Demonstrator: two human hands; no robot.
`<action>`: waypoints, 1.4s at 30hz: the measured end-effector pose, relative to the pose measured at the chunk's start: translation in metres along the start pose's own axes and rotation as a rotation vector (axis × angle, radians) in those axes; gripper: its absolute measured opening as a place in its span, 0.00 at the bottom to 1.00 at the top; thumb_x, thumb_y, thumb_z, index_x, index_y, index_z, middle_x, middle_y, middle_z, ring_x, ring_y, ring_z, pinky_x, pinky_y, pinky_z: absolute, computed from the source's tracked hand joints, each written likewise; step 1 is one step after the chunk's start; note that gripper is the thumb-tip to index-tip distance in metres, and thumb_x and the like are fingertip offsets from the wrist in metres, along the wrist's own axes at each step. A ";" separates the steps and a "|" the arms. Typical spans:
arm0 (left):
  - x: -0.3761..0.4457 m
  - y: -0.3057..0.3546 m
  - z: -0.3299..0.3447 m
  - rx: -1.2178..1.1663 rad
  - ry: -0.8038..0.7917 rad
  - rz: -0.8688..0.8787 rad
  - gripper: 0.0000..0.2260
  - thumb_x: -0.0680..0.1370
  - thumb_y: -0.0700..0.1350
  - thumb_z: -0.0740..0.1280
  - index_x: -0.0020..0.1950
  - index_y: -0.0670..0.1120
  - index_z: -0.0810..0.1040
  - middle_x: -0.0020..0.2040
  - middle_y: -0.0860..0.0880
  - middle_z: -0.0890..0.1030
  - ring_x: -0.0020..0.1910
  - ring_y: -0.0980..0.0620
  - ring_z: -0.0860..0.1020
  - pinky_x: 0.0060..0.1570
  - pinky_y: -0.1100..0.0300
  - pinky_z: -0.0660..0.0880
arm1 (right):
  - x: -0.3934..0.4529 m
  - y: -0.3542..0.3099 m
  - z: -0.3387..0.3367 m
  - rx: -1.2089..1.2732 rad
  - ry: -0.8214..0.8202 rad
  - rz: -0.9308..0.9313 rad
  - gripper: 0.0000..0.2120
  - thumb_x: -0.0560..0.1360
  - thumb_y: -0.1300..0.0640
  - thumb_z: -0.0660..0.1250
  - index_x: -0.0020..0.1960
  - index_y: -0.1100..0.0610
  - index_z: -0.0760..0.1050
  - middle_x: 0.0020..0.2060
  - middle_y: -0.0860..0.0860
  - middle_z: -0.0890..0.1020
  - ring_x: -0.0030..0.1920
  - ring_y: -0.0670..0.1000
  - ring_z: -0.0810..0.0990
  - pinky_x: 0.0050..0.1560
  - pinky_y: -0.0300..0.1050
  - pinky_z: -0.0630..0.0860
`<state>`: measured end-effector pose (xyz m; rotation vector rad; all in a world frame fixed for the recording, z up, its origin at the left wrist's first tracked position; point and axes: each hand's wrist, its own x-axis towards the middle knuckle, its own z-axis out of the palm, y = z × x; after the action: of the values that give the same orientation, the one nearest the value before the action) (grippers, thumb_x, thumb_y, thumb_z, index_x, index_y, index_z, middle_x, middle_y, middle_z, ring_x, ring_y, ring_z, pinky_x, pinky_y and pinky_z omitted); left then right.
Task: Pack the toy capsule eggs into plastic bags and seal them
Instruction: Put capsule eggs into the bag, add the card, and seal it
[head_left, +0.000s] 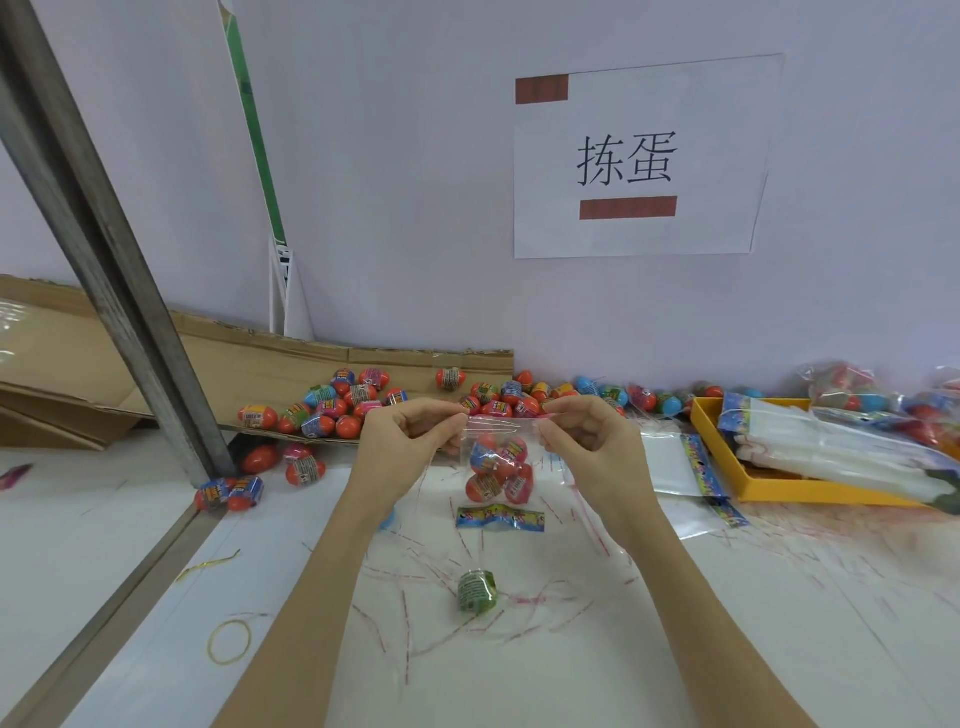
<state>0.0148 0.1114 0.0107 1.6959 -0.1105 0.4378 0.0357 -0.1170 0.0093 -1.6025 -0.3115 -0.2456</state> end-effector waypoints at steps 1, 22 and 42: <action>0.000 0.000 0.000 0.020 0.007 0.008 0.08 0.77 0.36 0.75 0.51 0.49 0.88 0.43 0.48 0.88 0.41 0.50 0.87 0.44 0.64 0.82 | 0.000 0.000 0.001 0.001 0.004 -0.001 0.08 0.77 0.61 0.75 0.55 0.53 0.82 0.43 0.48 0.86 0.45 0.48 0.86 0.50 0.42 0.84; -0.004 0.007 0.026 -0.101 0.204 -0.145 0.08 0.77 0.51 0.77 0.48 0.46 0.88 0.44 0.47 0.88 0.48 0.45 0.86 0.52 0.51 0.83 | -0.004 -0.005 0.011 0.183 -0.163 0.291 0.19 0.78 0.42 0.67 0.57 0.56 0.85 0.47 0.51 0.89 0.52 0.51 0.87 0.55 0.44 0.83; -0.003 0.013 0.024 -0.211 -0.047 -0.236 0.06 0.82 0.43 0.69 0.51 0.44 0.86 0.40 0.50 0.84 0.40 0.54 0.80 0.42 0.57 0.80 | -0.007 0.001 0.017 0.100 0.105 0.043 0.20 0.82 0.49 0.68 0.42 0.66 0.81 0.37 0.66 0.80 0.38 0.64 0.77 0.38 0.51 0.78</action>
<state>0.0129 0.0854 0.0190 1.4903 0.0099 0.2027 0.0289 -0.1006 0.0053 -1.4899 -0.2055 -0.2758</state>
